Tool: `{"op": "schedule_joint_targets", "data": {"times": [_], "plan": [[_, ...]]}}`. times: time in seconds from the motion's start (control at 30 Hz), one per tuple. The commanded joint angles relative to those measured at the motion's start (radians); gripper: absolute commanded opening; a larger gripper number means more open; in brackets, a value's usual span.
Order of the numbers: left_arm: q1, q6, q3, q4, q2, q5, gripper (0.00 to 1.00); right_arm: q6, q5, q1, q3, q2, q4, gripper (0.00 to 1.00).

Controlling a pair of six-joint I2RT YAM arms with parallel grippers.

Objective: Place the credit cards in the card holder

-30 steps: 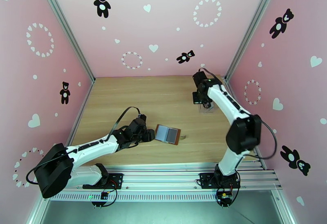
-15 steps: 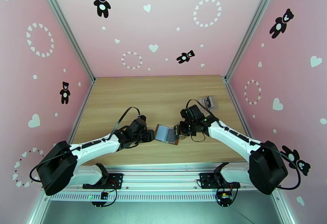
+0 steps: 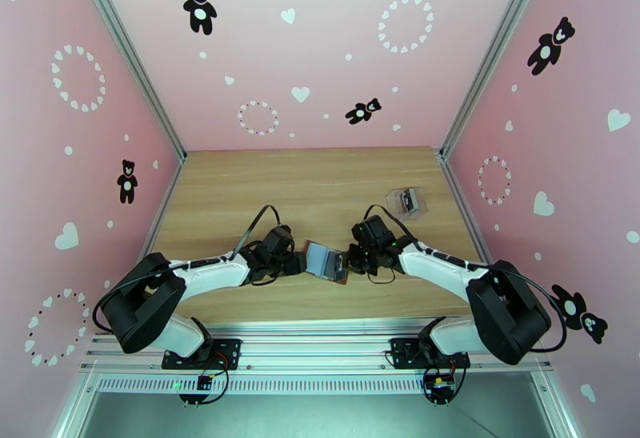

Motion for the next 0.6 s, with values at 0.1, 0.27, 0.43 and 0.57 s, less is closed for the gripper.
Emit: {"op": "schedule_joint_targets", "data": {"times": [0.1, 0.27, 0.43, 0.57], "plan": [[-0.020, -0.025, -0.059, 0.048, -0.030, 0.050, 0.54, -0.106, -0.028, -0.003, 0.158, 0.137, -0.081, 0.00], [-0.041, -0.055, -0.109, -0.048, -0.126, -0.031, 0.55, -0.182, -0.024, -0.002, 0.257, 0.147, -0.171, 0.00], [-0.040, -0.053, -0.097, -0.232, -0.300, -0.149, 0.60, -0.196, -0.015, 0.012, 0.290, 0.102, -0.199, 0.00], [-0.011, -0.001, -0.067, -0.185, -0.347, -0.091, 0.60, -0.098, -0.011, 0.063, 0.259, 0.097, -0.113, 0.00]]}}
